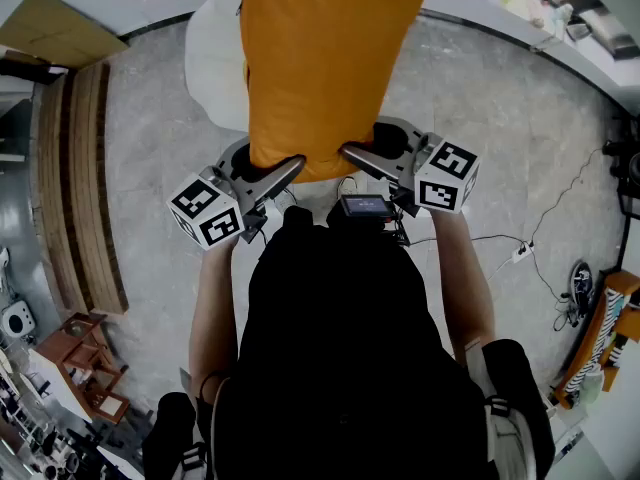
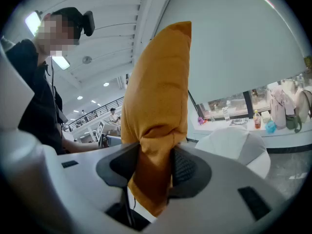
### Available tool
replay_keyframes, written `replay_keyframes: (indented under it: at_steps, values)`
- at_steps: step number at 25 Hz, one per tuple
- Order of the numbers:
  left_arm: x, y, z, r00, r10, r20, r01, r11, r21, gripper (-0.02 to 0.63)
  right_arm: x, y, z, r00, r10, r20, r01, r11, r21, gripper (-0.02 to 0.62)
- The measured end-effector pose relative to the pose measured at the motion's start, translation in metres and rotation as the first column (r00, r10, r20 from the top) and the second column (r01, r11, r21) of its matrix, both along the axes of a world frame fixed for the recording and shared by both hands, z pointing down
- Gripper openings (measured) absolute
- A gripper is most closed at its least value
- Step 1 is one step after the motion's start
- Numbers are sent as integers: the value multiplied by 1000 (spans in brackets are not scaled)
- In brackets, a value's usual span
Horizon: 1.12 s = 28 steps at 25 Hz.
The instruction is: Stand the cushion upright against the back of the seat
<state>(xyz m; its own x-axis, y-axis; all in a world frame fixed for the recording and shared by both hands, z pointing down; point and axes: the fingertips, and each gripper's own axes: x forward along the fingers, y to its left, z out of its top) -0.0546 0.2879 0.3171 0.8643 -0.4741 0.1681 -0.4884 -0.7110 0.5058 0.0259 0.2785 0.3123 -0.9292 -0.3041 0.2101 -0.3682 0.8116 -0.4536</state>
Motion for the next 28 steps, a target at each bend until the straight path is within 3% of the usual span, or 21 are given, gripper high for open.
replay_keyframes:
  at_steps: [10,24,28]
  values:
    - [11,7,-8,999,-6,-38,5,1000,-10,284,13,5,-11,997,-18,72,21,999,-40,233]
    - [46,17,23,997,-61,-44,54,989,-134,304,50,8,21,996,-26,91,37,992,-122,236]
    - [78,23,31,997,-73,-36,65,982,-178,326,82,14,29,994,-45,99,61,985,-163,226]
